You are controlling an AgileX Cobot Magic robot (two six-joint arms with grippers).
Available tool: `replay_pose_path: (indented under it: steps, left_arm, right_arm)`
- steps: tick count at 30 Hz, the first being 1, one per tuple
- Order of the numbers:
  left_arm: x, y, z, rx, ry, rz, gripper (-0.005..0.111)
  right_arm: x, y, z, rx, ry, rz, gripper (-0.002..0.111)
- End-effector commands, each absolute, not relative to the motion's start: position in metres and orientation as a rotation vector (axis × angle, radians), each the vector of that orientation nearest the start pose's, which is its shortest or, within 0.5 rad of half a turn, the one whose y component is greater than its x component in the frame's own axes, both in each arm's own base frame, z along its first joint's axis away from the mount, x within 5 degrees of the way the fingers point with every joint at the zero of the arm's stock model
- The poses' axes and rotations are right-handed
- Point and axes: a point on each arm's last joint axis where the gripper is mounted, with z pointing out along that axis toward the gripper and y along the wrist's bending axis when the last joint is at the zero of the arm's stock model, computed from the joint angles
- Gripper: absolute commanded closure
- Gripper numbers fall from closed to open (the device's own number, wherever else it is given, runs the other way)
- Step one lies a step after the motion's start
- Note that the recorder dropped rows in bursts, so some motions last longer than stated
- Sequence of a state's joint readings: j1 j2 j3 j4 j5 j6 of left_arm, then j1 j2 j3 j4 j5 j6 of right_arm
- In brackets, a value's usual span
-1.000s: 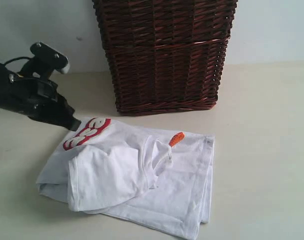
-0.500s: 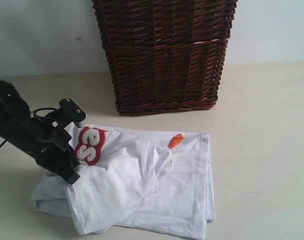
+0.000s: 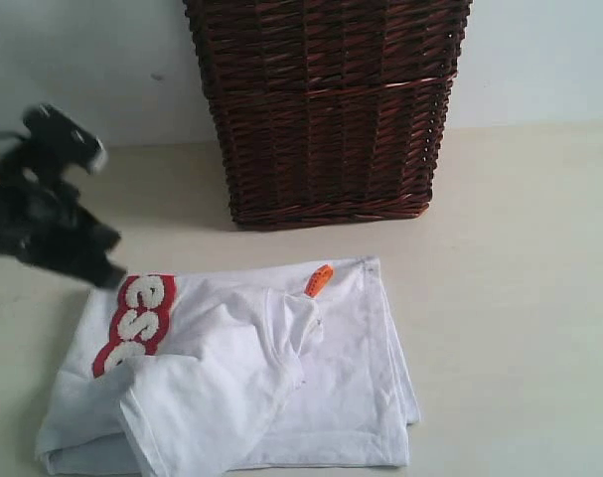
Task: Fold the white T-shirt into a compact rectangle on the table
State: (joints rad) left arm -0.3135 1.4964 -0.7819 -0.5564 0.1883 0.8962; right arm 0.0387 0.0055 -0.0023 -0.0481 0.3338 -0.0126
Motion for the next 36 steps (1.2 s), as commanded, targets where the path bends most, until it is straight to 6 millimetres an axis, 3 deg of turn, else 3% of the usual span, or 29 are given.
replay_pose_path:
  steps: [1,4,6,9,13,17,22,26,30,36]
  left_arm:
    - [0.251,-0.077,0.304,0.391,1.881,-0.127,0.107]
    - [0.198,-0.058,0.342,0.313,1.732,-0.179,0.107]
    - [0.166,-0.048,0.347,0.275,1.671,-0.203,0.107]
    - [0.128,-0.034,0.329,0.200,1.636,-0.233,0.107]
    - [0.097,-0.025,0.277,0.164,1.705,-0.241,0.107]
    - [0.081,-0.024,0.223,0.205,1.831,-0.247,0.107]
    - [0.069,-0.024,0.175,0.228,1.985,-0.262,0.107]
    - [0.068,-0.024,0.178,0.166,1.954,-0.293,0.107]
    - [0.052,-0.021,0.180,0.006,1.861,-0.285,0.107]
    - [0.056,-0.015,0.185,-0.188,1.801,-0.289,0.107]
  right_arm:
    - [0.054,0.000,0.184,-0.077,1.809,-0.034,0.073]
    - [0.054,0.000,0.184,-0.077,1.809,-0.034,0.073]
    - [0.054,0.000,0.184,-0.077,1.809,-0.034,0.073]
    - [0.054,0.000,0.184,-0.077,1.809,-0.034,0.073]
    - [0.054,0.000,0.184,-0.077,1.809,-0.034,0.073]
    - [0.054,0.000,0.184,-0.077,1.809,-0.034,0.073]
    - [0.054,0.000,0.184,-0.077,1.809,-0.034,0.073]
    - [0.054,0.000,0.184,-0.077,1.809,-0.034,0.073]
    - [0.054,0.000,0.184,-0.077,1.809,-0.034,0.073]
    - [0.054,0.000,0.184,-0.077,1.809,-0.034,0.073]
